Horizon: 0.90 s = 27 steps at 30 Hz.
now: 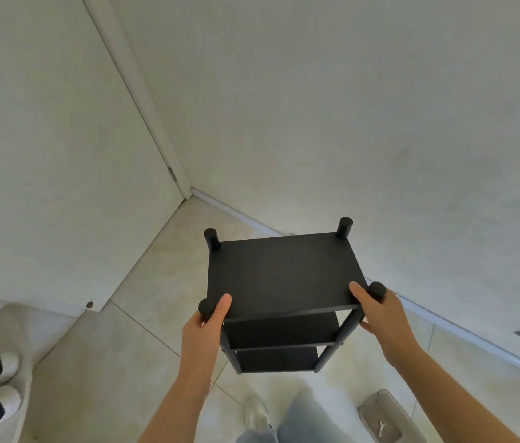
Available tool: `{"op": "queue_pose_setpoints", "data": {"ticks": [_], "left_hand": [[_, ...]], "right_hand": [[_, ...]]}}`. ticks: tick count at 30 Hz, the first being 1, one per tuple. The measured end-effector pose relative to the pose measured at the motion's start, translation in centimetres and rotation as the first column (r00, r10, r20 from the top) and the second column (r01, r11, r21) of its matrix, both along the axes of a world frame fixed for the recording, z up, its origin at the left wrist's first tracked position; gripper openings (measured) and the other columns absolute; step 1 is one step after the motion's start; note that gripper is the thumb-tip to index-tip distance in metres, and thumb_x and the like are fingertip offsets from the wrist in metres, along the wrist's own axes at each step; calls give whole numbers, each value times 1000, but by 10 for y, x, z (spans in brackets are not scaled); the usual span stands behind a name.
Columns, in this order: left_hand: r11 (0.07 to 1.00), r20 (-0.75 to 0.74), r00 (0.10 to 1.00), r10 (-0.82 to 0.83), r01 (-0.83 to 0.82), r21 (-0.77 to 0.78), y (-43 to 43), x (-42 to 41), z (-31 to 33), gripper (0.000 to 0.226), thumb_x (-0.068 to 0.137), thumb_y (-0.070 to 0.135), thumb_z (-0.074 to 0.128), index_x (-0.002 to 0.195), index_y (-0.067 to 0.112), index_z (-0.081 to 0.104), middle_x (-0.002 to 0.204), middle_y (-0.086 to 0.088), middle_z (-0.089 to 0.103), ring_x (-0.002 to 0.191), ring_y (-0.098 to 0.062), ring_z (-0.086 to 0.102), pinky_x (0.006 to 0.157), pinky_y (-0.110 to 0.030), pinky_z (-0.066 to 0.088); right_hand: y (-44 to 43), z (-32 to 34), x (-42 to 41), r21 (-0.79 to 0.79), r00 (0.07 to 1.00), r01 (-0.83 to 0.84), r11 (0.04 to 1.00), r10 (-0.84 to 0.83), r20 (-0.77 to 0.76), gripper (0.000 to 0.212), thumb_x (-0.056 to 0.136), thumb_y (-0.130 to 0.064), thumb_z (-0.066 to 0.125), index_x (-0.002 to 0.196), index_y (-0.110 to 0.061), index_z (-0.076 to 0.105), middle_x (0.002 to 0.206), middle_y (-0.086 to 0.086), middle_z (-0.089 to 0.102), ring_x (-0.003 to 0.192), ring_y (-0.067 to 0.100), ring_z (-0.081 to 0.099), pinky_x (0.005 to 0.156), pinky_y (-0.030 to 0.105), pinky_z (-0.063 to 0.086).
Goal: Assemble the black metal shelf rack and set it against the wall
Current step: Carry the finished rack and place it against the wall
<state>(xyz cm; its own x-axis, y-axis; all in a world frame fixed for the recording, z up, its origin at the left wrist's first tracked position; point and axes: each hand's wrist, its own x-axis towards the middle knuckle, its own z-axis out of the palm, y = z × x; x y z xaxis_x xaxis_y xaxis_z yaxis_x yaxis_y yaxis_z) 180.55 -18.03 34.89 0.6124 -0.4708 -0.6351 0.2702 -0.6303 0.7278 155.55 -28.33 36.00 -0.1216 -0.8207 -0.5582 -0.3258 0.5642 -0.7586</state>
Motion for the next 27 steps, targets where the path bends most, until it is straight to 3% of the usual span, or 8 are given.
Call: {"op": "queue_pose_setpoints", "data": {"ticks": [5,11,13,15,19,23,25,27], "left_hand": [[989,-81,986,-145,146,5,-60,5,-1,57,59,75,58,84,23,54,88,3,59,85,-14,55,87,-37,40],[982,-115,979,-169,178,70,-135,-4,-27,63,67,79,45,91,23,58,89,9,57,89,-19,56,97,-45,42],[981,-132,977,-167,178,78,-159,-7,-41,53,84,71,49,100,22,59,96,8,60,105,-26,54,106,-50,40],[976,-160,972,-171,189,108,-180,-9,-56,41,95,58,53,110,21,60,117,-3,63,115,-28,51,110,-50,37],[966,-219,960,-176,212,150,-225,-18,-80,57,100,43,55,145,11,40,154,-13,39,142,-36,35,117,-49,28],[949,-308,914,-264,303,83,-259,-16,-117,29,104,23,49,127,5,49,140,-13,49,145,-37,30,121,-49,24],[942,-334,897,-290,329,66,-279,-19,-137,35,104,20,48,135,2,46,143,-17,46,142,-37,35,122,-49,25],[937,-344,889,-303,344,65,-301,-24,-158,32,102,19,50,128,1,47,134,-17,50,135,-34,43,121,-48,28]], "right_hand": [[-27,-7,-4,14,991,127,992,-127,-33,51,91,-53,59,101,-2,58,103,20,64,100,38,61,95,59,50],[-75,-32,-20,28,974,216,976,-214,-69,28,93,-38,59,87,-12,60,89,14,64,89,32,62,90,56,53],[-94,-42,-26,44,973,213,976,-208,-96,24,93,-32,57,85,-9,59,85,16,63,87,34,61,88,57,54],[-111,-53,-33,67,971,214,975,-204,-127,22,93,-28,56,82,-9,57,82,14,61,86,35,61,87,56,54],[-144,-80,-46,137,966,226,964,-204,-157,24,90,-26,56,79,-5,53,76,14,51,77,33,54,88,60,52],[-169,-116,-49,210,955,285,935,-258,-147,17,92,-24,57,89,-7,60,85,13,60,91,36,60,89,56,54],[-183,-137,-53,235,947,315,920,-289,-140,13,92,-22,57,91,-9,61,87,13,60,92,35,60,87,54,55],[-195,-159,-59,244,937,345,906,-320,-137,12,91,-19,58,94,-9,62,89,14,59,94,36,59,87,53,56]]}}
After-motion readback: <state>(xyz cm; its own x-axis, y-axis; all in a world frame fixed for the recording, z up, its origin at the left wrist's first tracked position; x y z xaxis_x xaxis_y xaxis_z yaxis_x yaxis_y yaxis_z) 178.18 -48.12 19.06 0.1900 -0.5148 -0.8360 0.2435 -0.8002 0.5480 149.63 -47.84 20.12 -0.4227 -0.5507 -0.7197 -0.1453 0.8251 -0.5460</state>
